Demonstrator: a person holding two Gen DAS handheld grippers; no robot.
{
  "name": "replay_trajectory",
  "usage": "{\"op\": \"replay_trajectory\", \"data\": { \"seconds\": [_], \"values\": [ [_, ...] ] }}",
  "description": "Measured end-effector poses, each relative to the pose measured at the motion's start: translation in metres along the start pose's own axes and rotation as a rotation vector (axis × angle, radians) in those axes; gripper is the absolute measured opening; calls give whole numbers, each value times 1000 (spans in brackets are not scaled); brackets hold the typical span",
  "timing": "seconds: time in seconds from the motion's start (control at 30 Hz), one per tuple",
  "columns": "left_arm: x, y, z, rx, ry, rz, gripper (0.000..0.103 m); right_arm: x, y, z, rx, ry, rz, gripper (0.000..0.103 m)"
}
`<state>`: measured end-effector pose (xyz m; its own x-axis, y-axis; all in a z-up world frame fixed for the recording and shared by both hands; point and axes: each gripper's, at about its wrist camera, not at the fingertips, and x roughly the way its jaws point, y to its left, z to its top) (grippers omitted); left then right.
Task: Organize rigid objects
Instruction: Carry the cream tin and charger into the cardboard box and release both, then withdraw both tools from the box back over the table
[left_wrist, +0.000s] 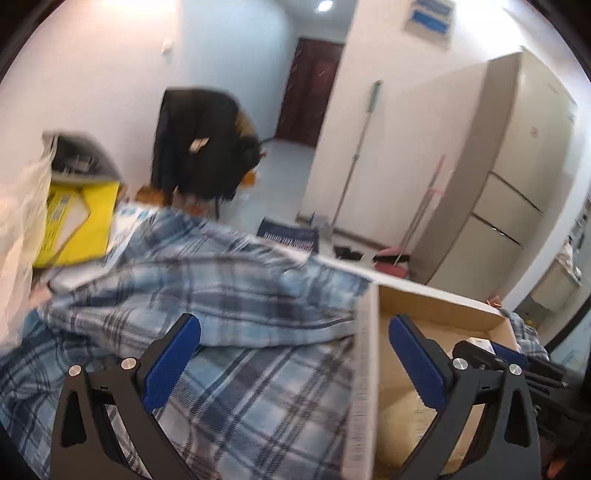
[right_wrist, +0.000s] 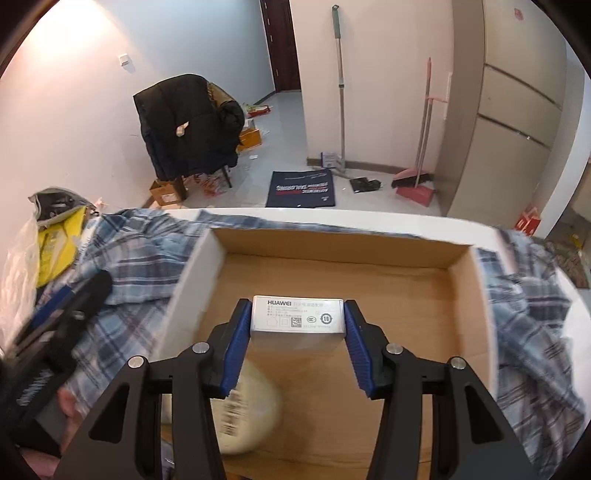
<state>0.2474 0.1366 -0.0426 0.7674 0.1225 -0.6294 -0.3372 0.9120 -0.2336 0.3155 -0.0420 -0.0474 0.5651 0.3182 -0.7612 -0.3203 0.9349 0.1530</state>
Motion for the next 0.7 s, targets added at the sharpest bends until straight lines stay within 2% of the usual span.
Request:
{"op": "replay_trajectory", "data": {
  "seconds": [0.07,0.23,0.3,0.37,0.57,0.7],
  "values": [
    [6,6,-1,-54,39,-51,103,8,11,-1,-2,20,16,48],
    [3,6,-6,-42,24,-36,103,21,25,-7,-6,61,22,49],
    [4,4,-5,-45,36,-34,103,15,26,-9,-3,44,20,65],
    [1,6,-3,-60,36,-59,103,3,26,-8,-23,-1,-6,65],
    [-29,-7,6,-5,-51,-78,103,-24,19,-8,-57,-48,-28,69],
    [-60,-26,13,96,-157,-101,103,-48,6,-14,-65,-71,-51,69]
  ]
}}
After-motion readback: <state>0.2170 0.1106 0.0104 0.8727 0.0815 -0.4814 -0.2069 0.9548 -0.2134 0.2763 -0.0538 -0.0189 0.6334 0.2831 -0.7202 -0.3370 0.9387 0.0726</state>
